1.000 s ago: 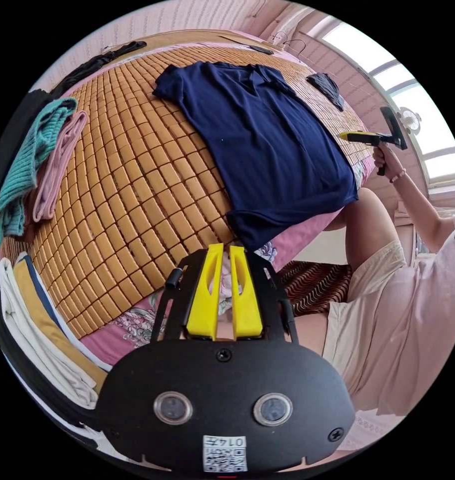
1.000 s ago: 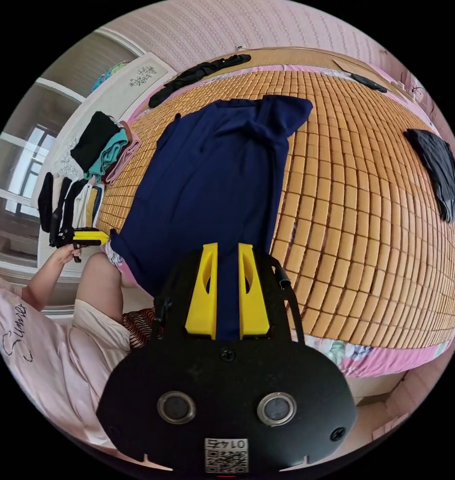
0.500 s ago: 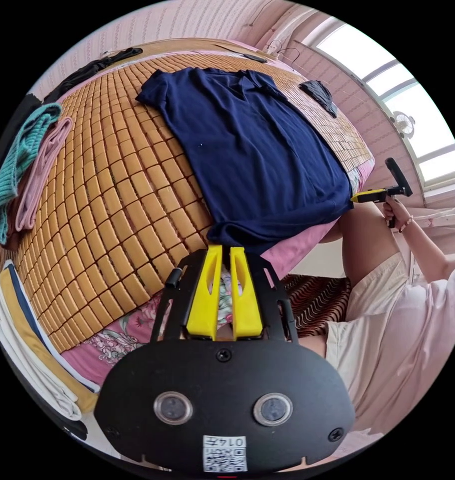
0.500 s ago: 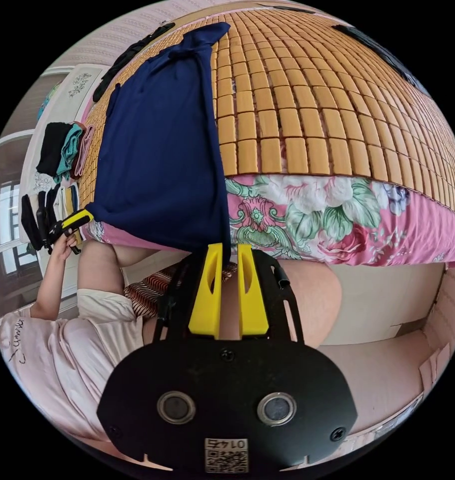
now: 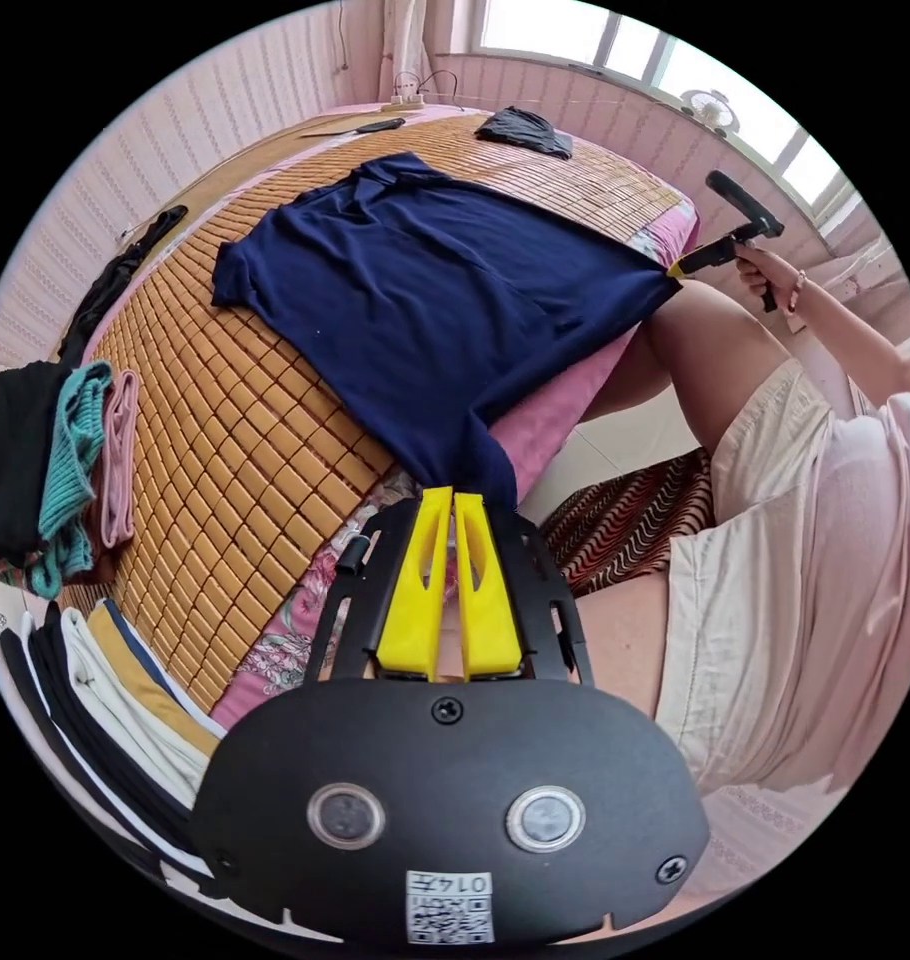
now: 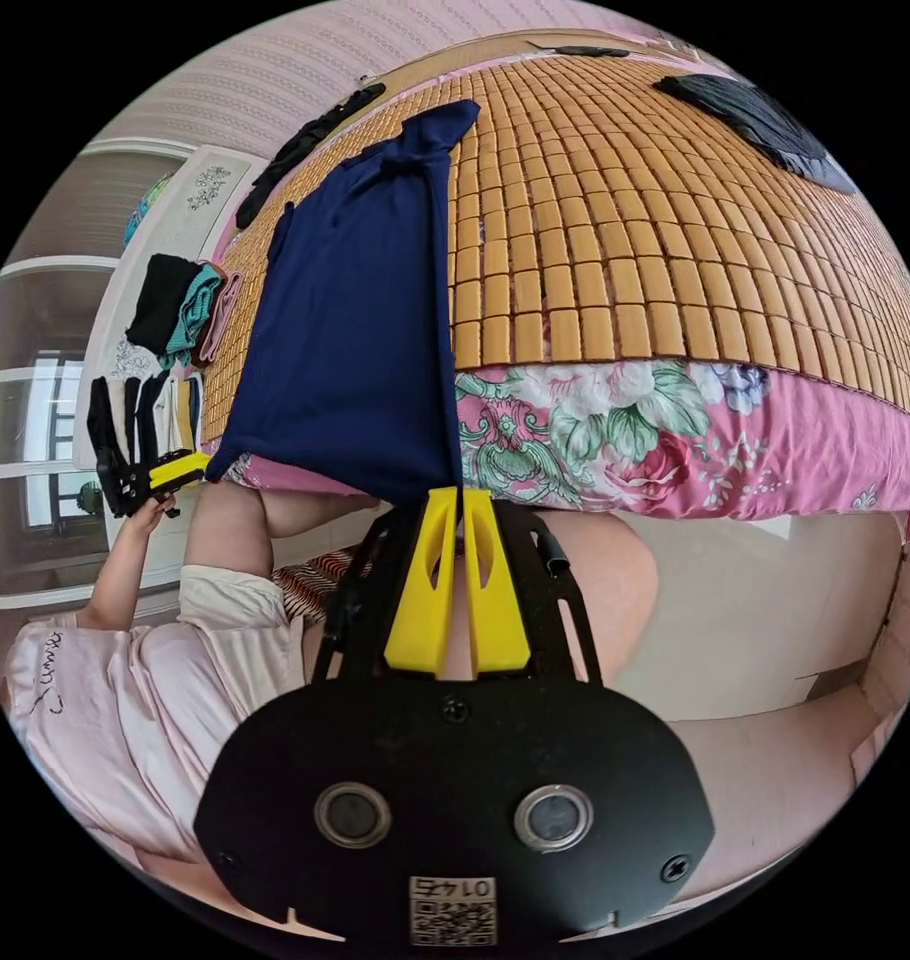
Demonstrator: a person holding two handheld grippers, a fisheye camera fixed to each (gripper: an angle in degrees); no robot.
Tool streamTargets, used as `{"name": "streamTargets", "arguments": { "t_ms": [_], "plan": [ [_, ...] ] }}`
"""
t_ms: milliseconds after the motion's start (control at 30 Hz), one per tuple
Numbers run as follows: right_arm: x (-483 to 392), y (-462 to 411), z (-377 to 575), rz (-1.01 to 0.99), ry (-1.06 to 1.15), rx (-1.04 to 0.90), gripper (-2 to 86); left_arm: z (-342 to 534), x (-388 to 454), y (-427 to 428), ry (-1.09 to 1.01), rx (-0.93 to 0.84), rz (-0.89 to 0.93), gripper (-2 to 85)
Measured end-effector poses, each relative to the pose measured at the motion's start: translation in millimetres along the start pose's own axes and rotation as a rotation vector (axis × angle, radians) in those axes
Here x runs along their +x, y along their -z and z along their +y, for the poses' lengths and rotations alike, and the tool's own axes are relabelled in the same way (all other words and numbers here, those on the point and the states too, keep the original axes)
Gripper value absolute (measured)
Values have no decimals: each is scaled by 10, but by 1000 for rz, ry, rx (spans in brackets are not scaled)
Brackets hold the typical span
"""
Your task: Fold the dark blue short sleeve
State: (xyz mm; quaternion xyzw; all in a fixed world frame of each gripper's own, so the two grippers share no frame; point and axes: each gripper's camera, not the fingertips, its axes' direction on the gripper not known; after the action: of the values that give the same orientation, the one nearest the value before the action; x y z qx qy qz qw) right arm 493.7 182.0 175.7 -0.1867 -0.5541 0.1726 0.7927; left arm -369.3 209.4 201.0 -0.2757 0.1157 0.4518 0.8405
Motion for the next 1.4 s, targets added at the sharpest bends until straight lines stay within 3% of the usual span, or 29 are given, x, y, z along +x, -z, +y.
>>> {"name": "streamTargets", "arguments": {
  "t_ms": [300,467,567,667,900,1000,1067,1233,1400],
  "plan": [
    [123,14,125,24,-5,-9,25,-35,-17,-159,106,-75,68,-10],
    [-116,377,-56,103,71,148,63,-256,-4,20,143,76,52,-9],
    [-469,571,-518,36,189,270,77,-642,-65,48,148,179,39,-8],
    [-811,567,-1161,-3,298,345,81,-1237,-197,37,120,257,35,-2],
    [-1519,-169,-2404,415,490,335,111,-3387,-723,-92,60,322,13,49],
    [-1495,-533,-2631,532,549,250,41,-4376,-790,-245,2,305,-4,55],
    [-1309,-513,-2610,501,523,242,12,-4904,-820,-389,4,274,-18,61],
    [-579,-29,-2242,205,353,370,5,-5954,-729,-767,18,262,41,72],
    [-286,75,-2388,125,365,336,5,-6615,-526,-1241,-5,98,-110,92]
  ]
}}
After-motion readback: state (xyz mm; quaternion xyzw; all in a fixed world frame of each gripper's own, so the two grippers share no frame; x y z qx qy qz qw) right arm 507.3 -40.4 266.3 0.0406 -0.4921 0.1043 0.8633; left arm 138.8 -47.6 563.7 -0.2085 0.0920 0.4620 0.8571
